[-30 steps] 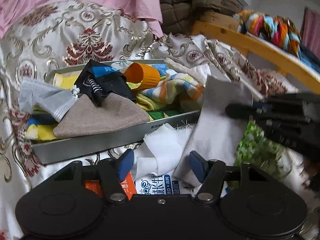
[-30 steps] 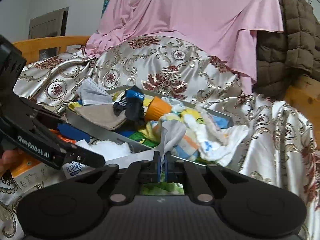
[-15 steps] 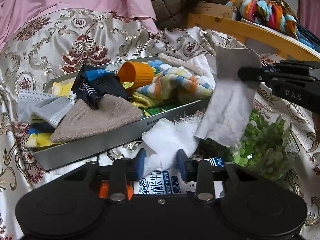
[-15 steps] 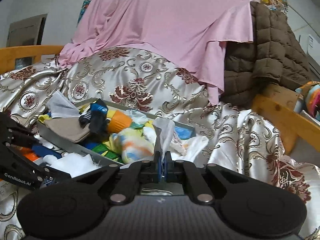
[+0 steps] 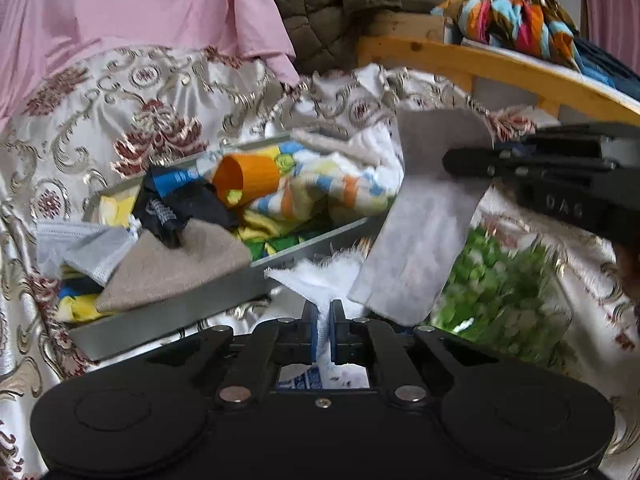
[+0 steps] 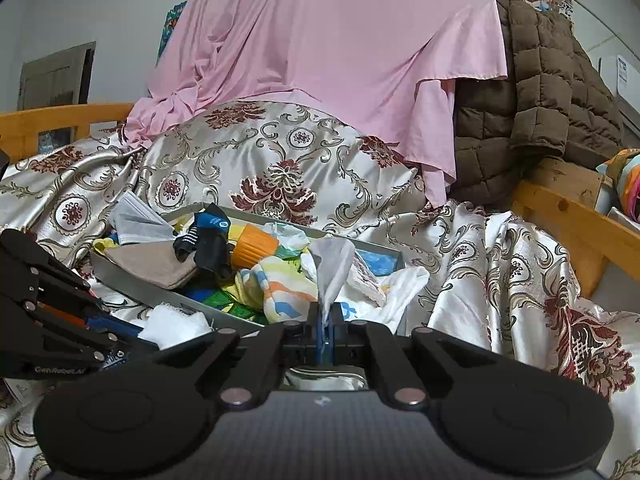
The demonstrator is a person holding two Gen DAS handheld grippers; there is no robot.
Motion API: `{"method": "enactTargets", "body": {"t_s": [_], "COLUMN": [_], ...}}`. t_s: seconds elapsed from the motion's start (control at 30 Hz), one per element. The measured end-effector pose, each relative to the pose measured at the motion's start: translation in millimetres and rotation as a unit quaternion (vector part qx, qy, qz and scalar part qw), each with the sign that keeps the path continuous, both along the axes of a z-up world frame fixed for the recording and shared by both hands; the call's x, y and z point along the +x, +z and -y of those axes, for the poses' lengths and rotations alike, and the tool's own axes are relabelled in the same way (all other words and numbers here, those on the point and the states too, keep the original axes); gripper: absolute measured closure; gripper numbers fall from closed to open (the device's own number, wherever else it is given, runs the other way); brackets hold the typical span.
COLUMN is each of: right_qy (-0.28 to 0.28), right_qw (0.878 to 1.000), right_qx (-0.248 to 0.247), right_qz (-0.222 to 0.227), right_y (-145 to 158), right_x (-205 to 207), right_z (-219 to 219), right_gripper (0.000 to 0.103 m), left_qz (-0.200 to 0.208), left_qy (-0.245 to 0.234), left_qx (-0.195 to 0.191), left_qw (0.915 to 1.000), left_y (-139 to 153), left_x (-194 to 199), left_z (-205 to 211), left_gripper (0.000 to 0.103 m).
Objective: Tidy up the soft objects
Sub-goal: 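Carry the white cloth with the left tool while the right tool carries the wipe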
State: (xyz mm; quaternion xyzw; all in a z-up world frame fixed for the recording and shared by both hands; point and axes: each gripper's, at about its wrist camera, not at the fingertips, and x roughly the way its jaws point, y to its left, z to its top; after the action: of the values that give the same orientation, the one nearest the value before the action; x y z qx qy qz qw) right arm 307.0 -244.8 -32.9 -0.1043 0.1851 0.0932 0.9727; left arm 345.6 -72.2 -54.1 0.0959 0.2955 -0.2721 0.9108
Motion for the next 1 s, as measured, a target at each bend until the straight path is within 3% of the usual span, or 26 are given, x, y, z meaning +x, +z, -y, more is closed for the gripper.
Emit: {"method": "enactTargets", "body": {"t_s": [0.2, 0.37, 0.67, 1.0], "right_qy": [0.001, 0.002, 0.005, 0.017], "right_qw": [1.0, 0.999, 0.997, 0.995], "right_qx": [0.01, 0.026, 0.062, 0.084], "right_qz": [0.013, 0.026, 0.049, 0.046], "right_y": [8.5, 19.0, 42.6, 57.6], "right_x": [-9.8, -16.5, -34.2, -61.7], "right_z": [3.0, 7.9, 18.1, 35.7], "right_gripper": [0.1, 0.1, 0.1, 0.1], "left_qz": [0.03, 0.009, 0.006, -0.06], "left_qy": [0.027, 0.055, 0.074, 0.103], "left_qx": [-0.034, -0.082, -0.101, -0.172], "left_qw": [0.9986, 0.9951, 0.9922, 0.978], "left_y": [22.8, 36.2, 65.6, 84.4], "left_x": [-16.8, -27.5, -65.9, -56.5], "left_z": [1.8, -8.9, -5.3, -17.5], "left_gripper": [0.098, 0.098, 0.098, 0.098]}}
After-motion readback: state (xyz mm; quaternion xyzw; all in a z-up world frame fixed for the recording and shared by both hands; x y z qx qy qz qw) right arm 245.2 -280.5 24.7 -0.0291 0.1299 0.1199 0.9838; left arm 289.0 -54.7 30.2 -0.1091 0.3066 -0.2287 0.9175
